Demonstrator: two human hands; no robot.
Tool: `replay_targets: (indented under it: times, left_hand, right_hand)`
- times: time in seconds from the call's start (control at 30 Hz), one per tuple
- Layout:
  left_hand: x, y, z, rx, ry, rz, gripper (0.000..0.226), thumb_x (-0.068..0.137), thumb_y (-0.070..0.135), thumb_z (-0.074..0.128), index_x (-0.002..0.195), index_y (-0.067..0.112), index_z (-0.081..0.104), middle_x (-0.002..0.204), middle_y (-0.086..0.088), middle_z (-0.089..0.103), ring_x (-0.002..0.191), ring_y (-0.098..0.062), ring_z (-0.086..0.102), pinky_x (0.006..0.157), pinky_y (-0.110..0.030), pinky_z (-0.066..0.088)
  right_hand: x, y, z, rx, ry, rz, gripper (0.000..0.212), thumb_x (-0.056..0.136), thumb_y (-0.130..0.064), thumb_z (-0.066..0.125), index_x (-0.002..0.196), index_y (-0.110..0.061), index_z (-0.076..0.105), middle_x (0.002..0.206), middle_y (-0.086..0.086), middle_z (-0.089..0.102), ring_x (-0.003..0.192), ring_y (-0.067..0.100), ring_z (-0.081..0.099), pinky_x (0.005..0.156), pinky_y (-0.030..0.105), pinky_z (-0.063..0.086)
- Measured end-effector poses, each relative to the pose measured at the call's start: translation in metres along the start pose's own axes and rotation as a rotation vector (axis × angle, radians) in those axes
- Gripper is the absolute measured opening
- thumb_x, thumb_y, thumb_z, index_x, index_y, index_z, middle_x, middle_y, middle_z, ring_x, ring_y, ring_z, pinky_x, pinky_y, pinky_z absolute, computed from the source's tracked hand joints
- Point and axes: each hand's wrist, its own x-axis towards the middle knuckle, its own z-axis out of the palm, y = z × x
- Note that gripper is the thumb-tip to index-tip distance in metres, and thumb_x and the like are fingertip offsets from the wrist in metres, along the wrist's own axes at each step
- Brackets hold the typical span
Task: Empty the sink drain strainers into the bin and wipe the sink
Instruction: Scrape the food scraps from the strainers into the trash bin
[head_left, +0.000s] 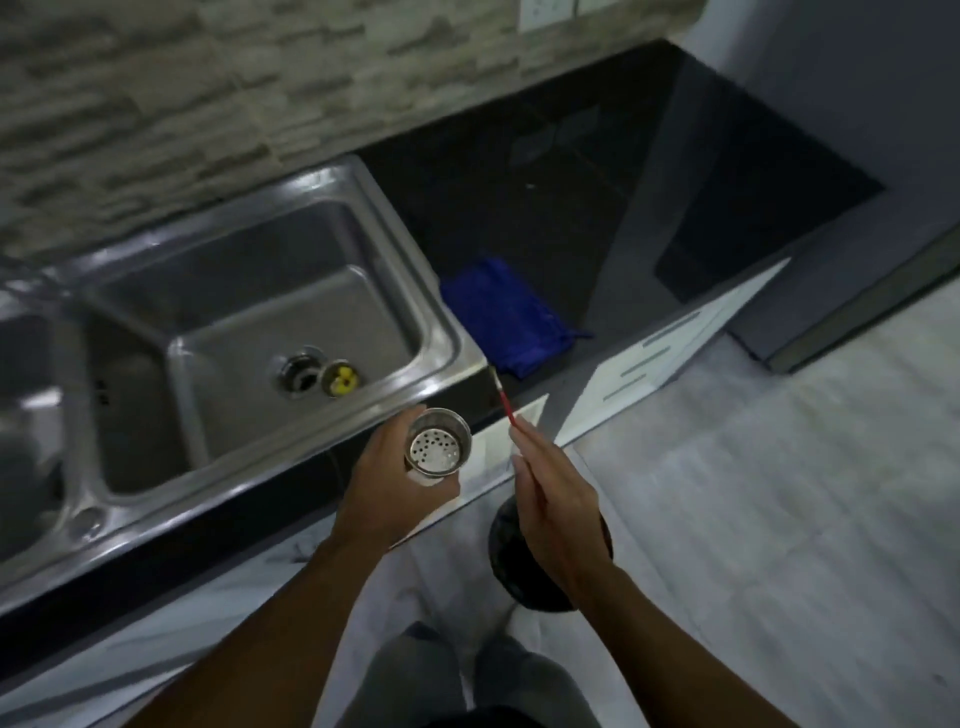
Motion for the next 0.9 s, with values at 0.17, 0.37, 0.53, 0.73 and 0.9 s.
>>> replay_targets:
  times: [0.17, 0.37, 0.53, 0.73, 0.9]
  left_hand:
    - [0.007, -0.019, -0.071, -0.076, 0.176, -0.007, 0.078, 0.059, 0.029, 0.086, 0.127, 0.043, 0.05, 0.115, 0.025, 0.062, 0.107, 0.006, 0.059, 0.089, -0.026, 0.053]
    - [0.037, -0.071, -0.133, -0.079, 0.305, -0.059, 0.08, 0.056, 0.041, 0.082, 0.124, 0.055, 0.042, 0.12, 0.026, 0.052, 0.112, 0.008, 0.053, 0.091, -0.014, 0.044]
    - [0.064, -0.125, -0.165, -0.055, 0.255, -0.164, 0.091, 0.054, 0.042, 0.078, 0.138, 0.039, 0.042, 0.123, 0.023, 0.041, 0.111, 0.004, 0.049, 0.092, -0.012, 0.038]
    - [0.097, -0.178, -0.183, 0.08, 0.084, -0.263, 0.072, 0.06, 0.032, 0.085, 0.124, 0.033, 0.053, 0.124, 0.008, 0.058, 0.111, -0.014, 0.058, 0.091, -0.03, 0.05]
    - [0.119, -0.211, -0.181, 0.168, -0.006, -0.384, 0.072, 0.07, 0.021, 0.085, 0.133, 0.016, 0.052, 0.132, -0.01, 0.057, 0.121, -0.03, 0.055, 0.1, -0.04, 0.046]
  right_hand:
    - [0.066, -0.036, 0.05, 0.119, 0.019, -0.251, 0.036, 0.099, -0.001, 0.056, 0.134, 0.003, 0.058, 0.143, 0.012, 0.056, 0.134, 0.016, 0.053, 0.111, 0.03, 0.044]
    - [0.121, -0.071, 0.131, 0.153, -0.169, -0.294, 0.035, 0.101, -0.007, 0.055, 0.135, -0.001, 0.058, 0.143, 0.012, 0.055, 0.133, 0.013, 0.053, 0.109, 0.037, 0.047]
    - [0.15, -0.082, 0.193, 0.063, -0.321, -0.236, 0.038, 0.103, -0.013, 0.049, 0.14, -0.005, 0.054, 0.145, 0.009, 0.054, 0.132, 0.007, 0.051, 0.112, 0.032, 0.044]
    - [0.163, -0.066, 0.231, -0.129, -0.531, -0.149, 0.05, 0.106, -0.024, 0.034, 0.155, -0.015, 0.032, 0.162, 0.001, 0.031, 0.145, 0.018, 0.038, 0.12, 0.036, 0.033]
    - [0.162, -0.057, 0.239, -0.227, -0.601, -0.113, 0.054, 0.104, -0.022, 0.036, 0.157, -0.017, 0.025, 0.165, -0.001, 0.022, 0.132, 0.033, 0.051, 0.108, 0.047, 0.045]
